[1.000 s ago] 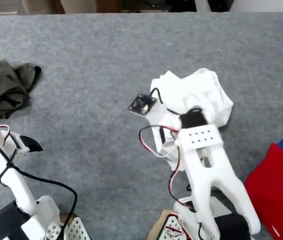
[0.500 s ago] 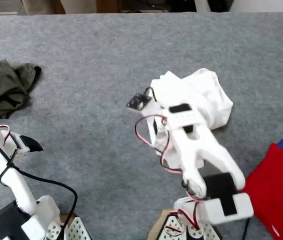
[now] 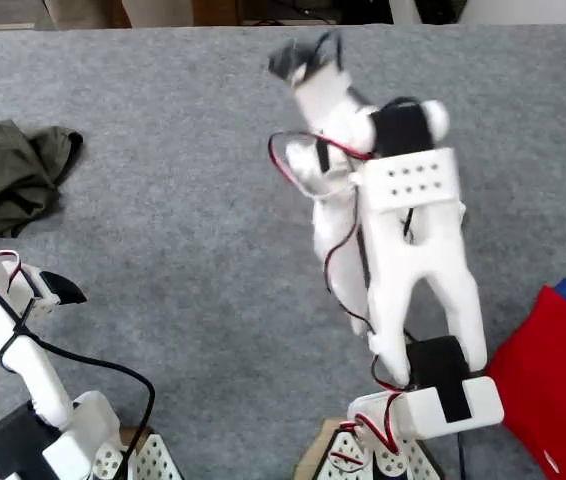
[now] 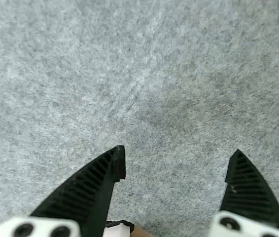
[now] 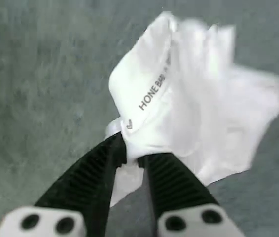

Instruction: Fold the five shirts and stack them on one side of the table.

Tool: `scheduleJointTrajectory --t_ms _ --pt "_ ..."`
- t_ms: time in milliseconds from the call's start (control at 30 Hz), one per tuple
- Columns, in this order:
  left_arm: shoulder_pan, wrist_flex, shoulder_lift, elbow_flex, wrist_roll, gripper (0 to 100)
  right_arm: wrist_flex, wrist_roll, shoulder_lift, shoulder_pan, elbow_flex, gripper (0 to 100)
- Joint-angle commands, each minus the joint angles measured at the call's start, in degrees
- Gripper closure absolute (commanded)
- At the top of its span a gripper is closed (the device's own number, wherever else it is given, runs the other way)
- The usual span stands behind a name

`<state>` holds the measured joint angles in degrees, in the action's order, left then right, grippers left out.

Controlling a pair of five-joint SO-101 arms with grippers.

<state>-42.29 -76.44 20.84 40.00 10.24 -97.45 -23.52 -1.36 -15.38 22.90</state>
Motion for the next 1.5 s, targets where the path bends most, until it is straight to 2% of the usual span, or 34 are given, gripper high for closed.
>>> scheduleJointTrajectory --t_ms 0,100,233,400,600,733,900,967,1067,1167,1233,1367,1467 --pt "0.79 0.62 1.80 -0.26 -0.53 67 -0.97 0.70 0.40 0.31 14.20 99.4" --pt "2.46 0.62 1.80 -0.62 -0.53 67 0.53 0.70 3.65 2.95 18.15 99.4" --pt "8.53 0.62 1.89 -0.62 -0.62 67 5.27 0.79 11.21 9.27 21.23 99.4" --pt "19.69 0.62 1.89 -0.62 -1.23 67 15.03 0.70 24.04 15.69 24.92 99.4" --pt "34.64 4.04 1.89 -0.18 -6.51 67 24.53 0.70 41.71 22.73 34.59 99.4" --pt "45.54 10.20 1.80 -0.62 -9.23 67 25.14 0.53 51.74 27.82 45.05 99.4" --pt "56.70 25.41 1.19 0.35 -13.98 67 25.23 0.26 63.52 33.54 58.77 98.6" --pt "60.57 31.74 0.66 0.79 -16.53 67 23.74 0.26 67.21 35.65 63.25 91.8" --pt "65.14 38.24 -3.30 -0.53 -20.75 67 18.99 0.09 70.29 38.99 69.05 73.8" --pt "68.31 42.02 -11.38 -5.01 -24.26 67 14.07 -5.98 70.90 40.84 73.01 59.9" --pt "69.63 42.55 -18.33 -10.90 -26.20 67 11.52 -9.05 69.76 41.89 72.57 58.1" --pt "72.26 42.11 -32.48 -25.67 -29.63 67 7.74 -10.11 68.62 44.79 72.57 58.1" --pt "74.73 36.84 -40.66 -37.80 -30.15 67 4.57 -10.20 68.79 46.73 72.57 58.1"
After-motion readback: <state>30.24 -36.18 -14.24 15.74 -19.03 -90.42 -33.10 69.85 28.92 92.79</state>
